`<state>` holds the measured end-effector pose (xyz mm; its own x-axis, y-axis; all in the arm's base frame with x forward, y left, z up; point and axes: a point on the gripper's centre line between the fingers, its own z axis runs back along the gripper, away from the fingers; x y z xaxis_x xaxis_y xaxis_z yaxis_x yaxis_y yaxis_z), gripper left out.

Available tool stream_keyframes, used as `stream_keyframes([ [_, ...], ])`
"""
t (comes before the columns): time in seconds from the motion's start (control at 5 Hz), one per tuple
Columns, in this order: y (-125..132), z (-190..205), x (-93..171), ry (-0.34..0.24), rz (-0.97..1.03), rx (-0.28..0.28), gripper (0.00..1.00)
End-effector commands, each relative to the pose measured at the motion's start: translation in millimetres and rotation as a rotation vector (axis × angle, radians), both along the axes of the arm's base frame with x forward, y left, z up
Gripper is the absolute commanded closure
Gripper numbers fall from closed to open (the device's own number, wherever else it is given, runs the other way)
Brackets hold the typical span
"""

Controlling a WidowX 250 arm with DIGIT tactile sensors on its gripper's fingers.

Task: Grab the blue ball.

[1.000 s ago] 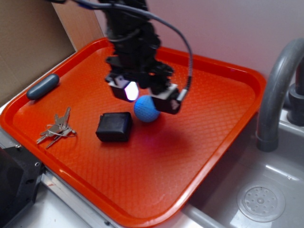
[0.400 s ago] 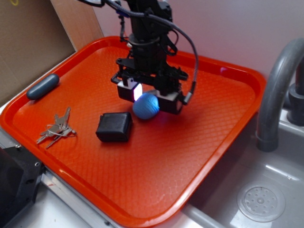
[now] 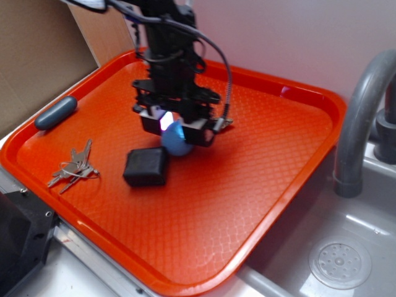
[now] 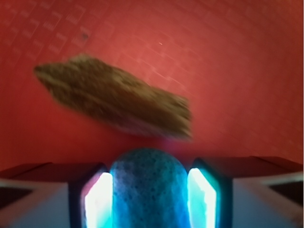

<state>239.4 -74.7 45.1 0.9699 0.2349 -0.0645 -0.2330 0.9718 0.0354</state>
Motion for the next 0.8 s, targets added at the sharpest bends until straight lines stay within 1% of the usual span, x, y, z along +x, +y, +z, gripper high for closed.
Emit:
stream_keyframes([
  [0.0,31,86,0,-0.206,-0.069,-0.069,1.0],
  [0.2,31,136,-8,-0.288,-0.133,-0.07,1.0],
  [0.4,32,157,-2,-0.244,-0.131,-0.015,1.0],
  [0.6,33,154,4,-0.204,-0.125,-0.017,1.0],
])
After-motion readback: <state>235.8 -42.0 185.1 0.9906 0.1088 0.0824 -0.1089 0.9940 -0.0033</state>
